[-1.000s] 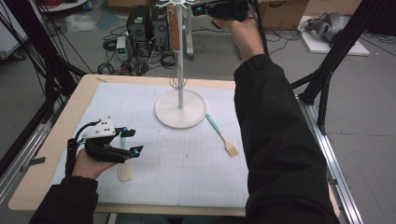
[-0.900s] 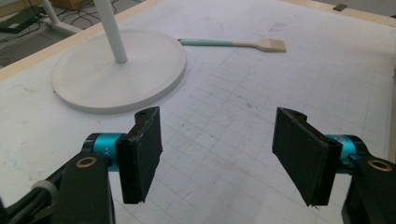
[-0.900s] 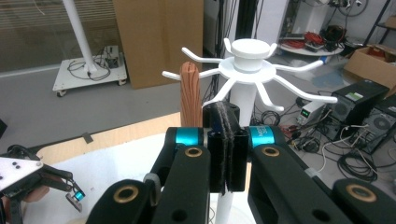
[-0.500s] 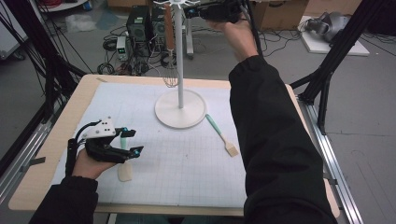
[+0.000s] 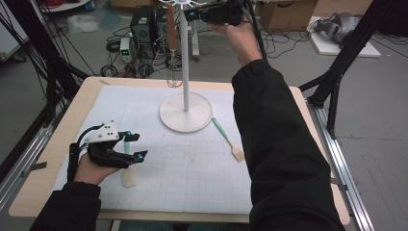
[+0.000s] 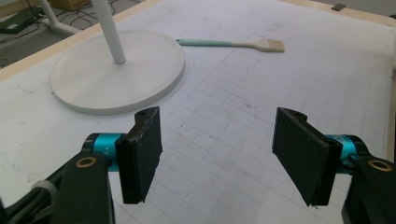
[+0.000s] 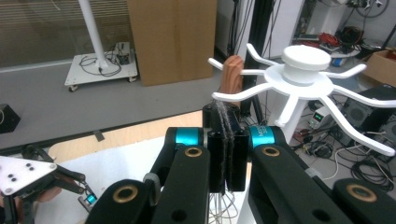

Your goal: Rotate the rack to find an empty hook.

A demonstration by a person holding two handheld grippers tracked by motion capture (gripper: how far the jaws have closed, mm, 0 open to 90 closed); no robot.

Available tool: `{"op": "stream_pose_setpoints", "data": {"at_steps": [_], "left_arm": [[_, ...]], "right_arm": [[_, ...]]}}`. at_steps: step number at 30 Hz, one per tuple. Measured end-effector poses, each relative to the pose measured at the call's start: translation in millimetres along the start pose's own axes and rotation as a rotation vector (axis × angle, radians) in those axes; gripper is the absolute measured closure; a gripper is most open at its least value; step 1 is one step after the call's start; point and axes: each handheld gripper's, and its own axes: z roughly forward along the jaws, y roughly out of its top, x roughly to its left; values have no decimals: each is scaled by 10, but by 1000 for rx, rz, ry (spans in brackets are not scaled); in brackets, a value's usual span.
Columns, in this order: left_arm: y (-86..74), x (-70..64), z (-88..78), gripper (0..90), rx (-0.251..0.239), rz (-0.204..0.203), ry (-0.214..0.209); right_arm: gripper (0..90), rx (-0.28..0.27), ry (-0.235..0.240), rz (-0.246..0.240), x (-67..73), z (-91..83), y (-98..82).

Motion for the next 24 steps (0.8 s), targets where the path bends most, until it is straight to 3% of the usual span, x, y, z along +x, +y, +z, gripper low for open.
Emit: {"op": "stream_pose_setpoints", "data": {"at_steps": [8, 16, 18, 24], "left_arm": [[8, -15, 4, 330, 2, 5, -3], [0, -9, 7, 325, 3, -3, 2], [4, -15, 10, 323, 5, -1, 2], [2, -22, 21, 320, 4, -5, 3]], "right_arm": [[888, -12, 24, 0, 96, -76, -98], [783, -7, 82, 6, 222, -62, -297], [769, 10, 80, -10, 268, -38, -339], [698, 13, 95, 2, 359, -26, -470]]}}
